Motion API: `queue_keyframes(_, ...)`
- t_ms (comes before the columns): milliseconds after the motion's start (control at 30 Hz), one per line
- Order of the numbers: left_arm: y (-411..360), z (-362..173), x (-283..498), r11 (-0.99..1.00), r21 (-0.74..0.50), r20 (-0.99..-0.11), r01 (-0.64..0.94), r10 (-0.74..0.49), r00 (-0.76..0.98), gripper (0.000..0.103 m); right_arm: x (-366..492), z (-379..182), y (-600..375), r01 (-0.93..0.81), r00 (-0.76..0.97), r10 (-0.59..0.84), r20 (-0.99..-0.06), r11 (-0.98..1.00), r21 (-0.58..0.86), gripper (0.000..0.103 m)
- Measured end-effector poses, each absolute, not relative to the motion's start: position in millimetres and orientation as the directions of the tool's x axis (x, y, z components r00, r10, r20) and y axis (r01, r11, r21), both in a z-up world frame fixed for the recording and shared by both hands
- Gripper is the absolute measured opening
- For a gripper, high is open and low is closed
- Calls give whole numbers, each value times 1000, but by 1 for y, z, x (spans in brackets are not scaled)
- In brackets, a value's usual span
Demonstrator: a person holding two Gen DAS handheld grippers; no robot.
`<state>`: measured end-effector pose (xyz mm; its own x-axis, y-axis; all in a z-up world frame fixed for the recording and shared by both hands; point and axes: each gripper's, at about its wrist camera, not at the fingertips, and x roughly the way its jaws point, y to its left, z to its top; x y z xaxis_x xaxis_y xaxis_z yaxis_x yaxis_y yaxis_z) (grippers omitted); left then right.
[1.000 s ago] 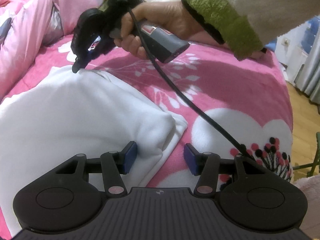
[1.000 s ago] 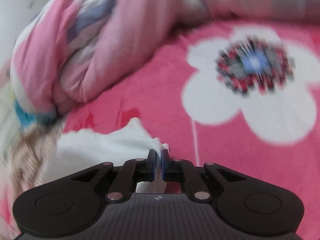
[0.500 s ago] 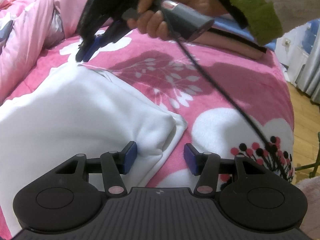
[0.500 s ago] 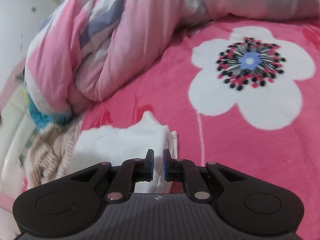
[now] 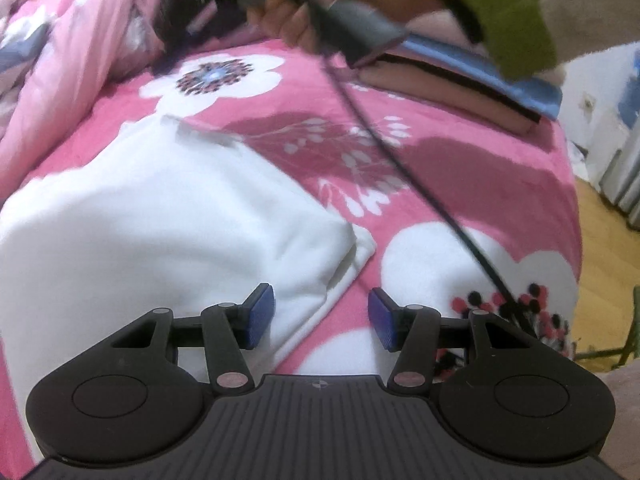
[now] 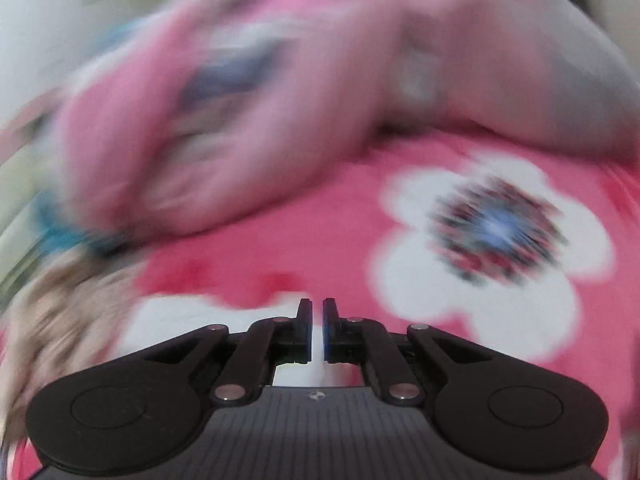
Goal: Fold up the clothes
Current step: 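Open the right gripper and withdraw both grippers from the sweatshirt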
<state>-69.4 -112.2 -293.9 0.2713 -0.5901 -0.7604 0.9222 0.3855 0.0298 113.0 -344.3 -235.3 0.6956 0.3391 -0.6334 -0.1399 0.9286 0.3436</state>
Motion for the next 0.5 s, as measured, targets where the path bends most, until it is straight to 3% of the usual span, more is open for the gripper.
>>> queue_keyframes(167,-72,-274,-74,527,86,-762,846,-512,397,53,120,-220,-261,-512,550,519,-654,828,227,8)
queue_keyframes(300,-36,-258,-55,743,130,-731,656,-375,570,54,133,-228,-206,-630,499,551,-668,761,157,8)
queue_keyframes(500,-5,-284,0,883,-106,-803,456,-347,485,57,153,-243,-166,-697,393,558,-730,699,159,8)
